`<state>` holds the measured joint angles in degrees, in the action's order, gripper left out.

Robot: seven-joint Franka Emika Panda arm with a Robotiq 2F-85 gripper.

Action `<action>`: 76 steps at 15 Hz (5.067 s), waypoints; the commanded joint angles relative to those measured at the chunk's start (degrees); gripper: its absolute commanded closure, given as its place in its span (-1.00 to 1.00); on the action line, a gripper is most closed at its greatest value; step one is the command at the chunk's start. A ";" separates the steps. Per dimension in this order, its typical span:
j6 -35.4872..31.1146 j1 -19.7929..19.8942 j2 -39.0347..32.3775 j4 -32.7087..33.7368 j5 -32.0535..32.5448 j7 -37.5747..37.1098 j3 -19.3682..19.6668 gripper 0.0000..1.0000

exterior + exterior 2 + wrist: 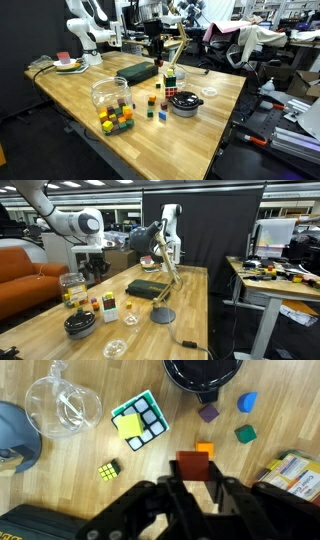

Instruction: Pick up the yellow block and stack it on top of the rubix cube, then pick up the brown block and stack it on top of the yellow block.

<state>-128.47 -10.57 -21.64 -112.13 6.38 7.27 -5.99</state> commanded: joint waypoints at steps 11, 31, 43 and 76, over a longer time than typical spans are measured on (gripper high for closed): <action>3.20 0.53 -0.44 1.48 3.13 -3.71 1.21 0.86; 6.16 1.76 -4.96 4.65 5.40 -2.26 3.34 0.86; 6.50 3.14 -5.38 4.68 5.75 6.70 2.32 0.86; 10.18 2.77 -9.23 8.40 6.41 8.57 1.70 0.86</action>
<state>-120.69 -8.55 -29.63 -105.91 11.89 14.74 -3.30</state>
